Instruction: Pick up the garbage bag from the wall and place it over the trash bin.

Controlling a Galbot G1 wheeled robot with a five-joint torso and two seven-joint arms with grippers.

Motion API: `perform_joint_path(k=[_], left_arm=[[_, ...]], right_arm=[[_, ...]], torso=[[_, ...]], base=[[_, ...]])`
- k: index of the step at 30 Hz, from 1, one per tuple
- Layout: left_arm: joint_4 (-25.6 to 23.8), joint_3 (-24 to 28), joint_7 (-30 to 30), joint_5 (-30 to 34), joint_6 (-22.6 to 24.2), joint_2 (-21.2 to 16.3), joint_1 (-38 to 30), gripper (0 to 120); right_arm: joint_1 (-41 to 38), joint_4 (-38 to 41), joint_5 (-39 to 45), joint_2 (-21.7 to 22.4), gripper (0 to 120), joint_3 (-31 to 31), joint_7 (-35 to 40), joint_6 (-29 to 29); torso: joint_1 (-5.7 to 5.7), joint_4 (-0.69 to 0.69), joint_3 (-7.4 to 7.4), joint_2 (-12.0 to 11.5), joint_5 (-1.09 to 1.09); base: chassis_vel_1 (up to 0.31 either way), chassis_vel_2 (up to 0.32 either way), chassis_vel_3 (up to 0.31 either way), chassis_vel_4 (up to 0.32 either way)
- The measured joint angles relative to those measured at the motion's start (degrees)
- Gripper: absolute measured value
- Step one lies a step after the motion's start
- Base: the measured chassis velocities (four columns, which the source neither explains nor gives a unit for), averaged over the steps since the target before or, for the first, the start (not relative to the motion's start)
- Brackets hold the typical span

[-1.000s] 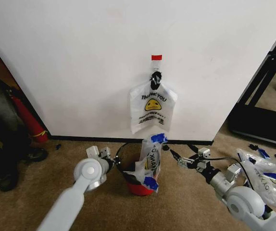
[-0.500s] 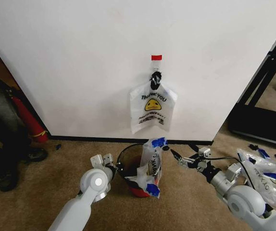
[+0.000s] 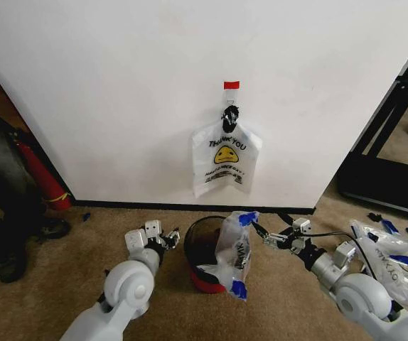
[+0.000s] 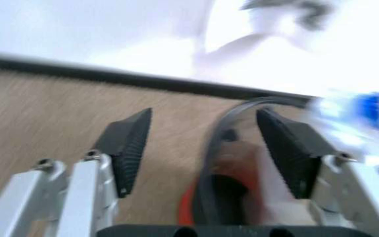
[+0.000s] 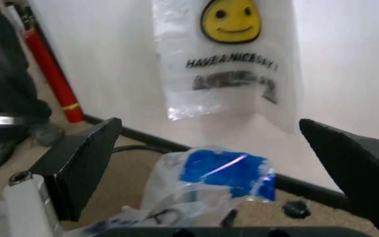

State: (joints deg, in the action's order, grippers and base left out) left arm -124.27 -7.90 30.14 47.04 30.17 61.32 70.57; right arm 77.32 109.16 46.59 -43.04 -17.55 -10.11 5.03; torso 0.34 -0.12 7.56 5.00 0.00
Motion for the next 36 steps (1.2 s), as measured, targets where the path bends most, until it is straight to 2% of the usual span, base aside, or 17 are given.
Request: perform_joint_path(k=[4, 6, 8, 12, 13, 15, 19, 23, 28, 32, 36], left_arm=[[-2.5, 2.2, -6.5, -1.4, 0.3, -3.6, -0.3, 88], [-2.5, 2.8, -8.3, -2.6, 0.5, -4.5, -0.6, 91], [-1.8, 4.3, -11.8, -5.9, 0.4, -6.1, -1.6, 97], [-0.7, 8.5, -15.3, -8.9, 0.2, -7.4, -4.6, 100], [-0.7, 8.5, -15.3, -8.9, 0.2, -7.4, -4.6, 100], [-0.1, 10.6, -18.1, -10.6, -0.1, -7.5, -6.8, 100], [2.4, 16.5, -21.3, -13.0, -1.5, -8.4, -12.7, 100], [4.1, 22.0, -21.0, -12.9, -1.1, -9.2, -17.2, 100], [6.2, 31.0, -13.6, -6.3, 5.3, -7.0, -24.4, 100], [8.3, 32.8, -9.8, -3.9, 8.2, -4.4, -26.7, 100], [10.0, 33.8, -7.5, -3.1, 9.7, -3.1, -27.9, 93]], right_arm=[[-1.7, -0.2, 3.6, 0.5, 100, -2.8, 2.2, -2.0], [-1.7, -0.2, 4.4, 1.0, 100, -4.1, 1.7, -2.9], [-1.7, -1.3, 4.9, 2.1, 100, -7.2, -2.9, -3.0], [-2.8, -6.3, 5.5, 2.8, 100, -11.7, -14.9, 1.0], [-2.8, -6.3, 5.5, 2.8, 100, -11.7, -14.9, 1.0], [-3.2, -7.7, 6.9, 2.9, 100, -13.3, -19.4, 2.3], [-2.5, -6.9, 7.2, 2.1, 100, -13.8, -19.2, 3.6], [-2.1, -5.9, 5.3, 0.9, 100, -13.0, -18.0, 3.7], [-1.6, -6.0, 1.3, -0.5, 100, -11.6, -16.3, 3.7], [-1.4, -6.0, 0.0, -0.7, 100, -11.3, -15.7, 3.7], [-1.0, -5.9, -0.6, -0.7, 100, -11.1, -15.5, 3.7]], torso=[[0.0, 0.0, 0.0, 0.0, 0.0], [0.0, 0.01, 0.0, 0.0, 0.0], [0.0, 0.0, 0.0, 0.0, -0.02], [0.0, 0.0, 0.0, 0.0, 0.01], [0.0, 0.0, 0.0, 0.0, 0.01], [0.0, -0.01, 0.0, 0.0, 0.0], [0.01, -0.02, 0.0, 0.0, 0.0], [0.01, 0.0, 0.0, 0.0, 0.0], [0.01, -0.01, 0.01, 0.0, 0.01], [0.01, -0.02, 0.01, 0.0, 0.0], [0.01, -0.01, 0.0, 0.0, 0.0]], base=[[0.0, 0.0, 0.0, 0.0], [0.0, 0.0, 0.0, 0.0], [0.0, 0.0, 0.0, 0.0], [0.0, 0.0, 0.0, 0.0], [0.0, 0.0, 0.0, 0.0], [0.0, 0.0, 0.0, 0.0], [0.0, 0.0, 0.0, 0.0], [0.0, 0.0, 0.0, 0.0], [0.0, 0.0, 0.0, 0.0], [0.0, 0.0, 0.0, 0.0], [0.0, 0.0, 0.0, 0.0]])
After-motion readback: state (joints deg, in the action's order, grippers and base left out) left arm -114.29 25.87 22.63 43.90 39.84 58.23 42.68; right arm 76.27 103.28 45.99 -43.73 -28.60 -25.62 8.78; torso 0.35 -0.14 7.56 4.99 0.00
